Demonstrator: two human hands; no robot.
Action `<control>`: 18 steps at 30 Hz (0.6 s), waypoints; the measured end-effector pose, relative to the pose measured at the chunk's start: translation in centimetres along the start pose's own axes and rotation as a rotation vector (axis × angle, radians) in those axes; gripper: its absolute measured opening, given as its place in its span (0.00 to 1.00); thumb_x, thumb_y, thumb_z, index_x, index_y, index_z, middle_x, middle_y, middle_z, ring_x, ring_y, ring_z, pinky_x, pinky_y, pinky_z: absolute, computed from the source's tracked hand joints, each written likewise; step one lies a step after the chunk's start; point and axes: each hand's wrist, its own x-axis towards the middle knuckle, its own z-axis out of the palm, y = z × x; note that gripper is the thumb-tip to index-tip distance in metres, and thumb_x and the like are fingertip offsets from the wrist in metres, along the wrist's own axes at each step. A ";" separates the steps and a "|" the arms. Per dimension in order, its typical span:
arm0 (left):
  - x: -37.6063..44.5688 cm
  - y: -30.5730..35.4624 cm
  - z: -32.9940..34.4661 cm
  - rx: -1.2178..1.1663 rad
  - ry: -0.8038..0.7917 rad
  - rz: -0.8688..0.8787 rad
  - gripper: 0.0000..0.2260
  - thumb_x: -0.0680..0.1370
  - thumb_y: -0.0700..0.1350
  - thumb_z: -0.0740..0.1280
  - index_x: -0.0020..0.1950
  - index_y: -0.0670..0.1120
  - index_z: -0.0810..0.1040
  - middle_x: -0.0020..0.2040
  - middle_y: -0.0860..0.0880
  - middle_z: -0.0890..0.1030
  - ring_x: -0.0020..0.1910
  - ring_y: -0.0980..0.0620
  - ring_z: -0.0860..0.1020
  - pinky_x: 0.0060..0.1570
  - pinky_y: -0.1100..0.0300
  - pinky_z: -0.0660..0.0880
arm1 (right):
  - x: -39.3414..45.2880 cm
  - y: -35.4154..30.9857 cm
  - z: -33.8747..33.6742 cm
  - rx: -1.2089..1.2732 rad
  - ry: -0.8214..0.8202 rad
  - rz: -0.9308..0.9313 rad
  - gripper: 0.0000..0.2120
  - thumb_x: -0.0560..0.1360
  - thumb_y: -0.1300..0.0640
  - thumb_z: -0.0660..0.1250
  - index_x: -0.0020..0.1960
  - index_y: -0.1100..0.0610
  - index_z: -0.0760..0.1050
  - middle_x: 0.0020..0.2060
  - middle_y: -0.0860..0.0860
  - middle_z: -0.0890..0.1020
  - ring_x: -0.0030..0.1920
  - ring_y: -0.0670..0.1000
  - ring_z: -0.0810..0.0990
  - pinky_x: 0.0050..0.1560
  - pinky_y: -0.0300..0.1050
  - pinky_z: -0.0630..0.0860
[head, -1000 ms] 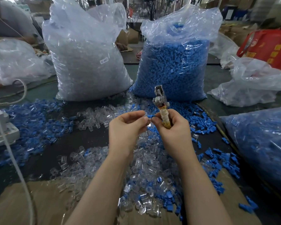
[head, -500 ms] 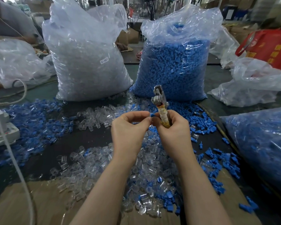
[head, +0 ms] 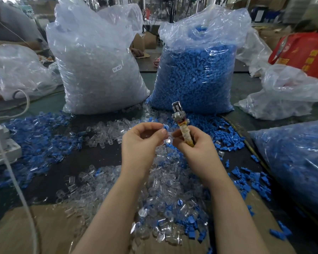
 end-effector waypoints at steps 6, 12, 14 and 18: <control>0.6 0.2 -1.0 -0.100 -0.031 0.004 0.06 0.74 0.32 0.71 0.44 0.43 0.81 0.36 0.49 0.85 0.38 0.53 0.84 0.39 0.66 0.78 | -0.3 0.0 -1.2 -0.089 -0.136 0.039 0.05 0.75 0.61 0.69 0.48 0.51 0.78 0.38 0.49 0.80 0.37 0.53 0.76 0.42 0.50 0.76; 1.0 0.3 -1.6 -0.067 -0.049 0.046 0.07 0.74 0.32 0.71 0.44 0.44 0.81 0.35 0.51 0.84 0.36 0.57 0.83 0.38 0.66 0.77 | -0.3 -0.2 -1.0 -0.128 -0.246 0.053 0.06 0.74 0.62 0.70 0.49 0.53 0.77 0.37 0.46 0.79 0.38 0.54 0.77 0.42 0.52 0.75; 1.0 0.3 -1.6 -0.059 -0.058 0.050 0.07 0.74 0.32 0.71 0.44 0.44 0.81 0.34 0.51 0.84 0.35 0.57 0.82 0.38 0.67 0.77 | -0.3 -0.1 -1.0 -0.136 -0.251 0.061 0.07 0.74 0.61 0.71 0.49 0.52 0.77 0.36 0.44 0.79 0.37 0.49 0.76 0.41 0.50 0.73; 1.0 0.5 -1.7 -0.027 -0.102 0.069 0.07 0.74 0.32 0.71 0.42 0.45 0.81 0.35 0.51 0.84 0.37 0.56 0.82 0.40 0.66 0.78 | -0.4 -0.2 -1.0 -0.153 -0.242 0.055 0.06 0.75 0.61 0.70 0.49 0.52 0.76 0.38 0.47 0.80 0.41 0.56 0.78 0.44 0.55 0.76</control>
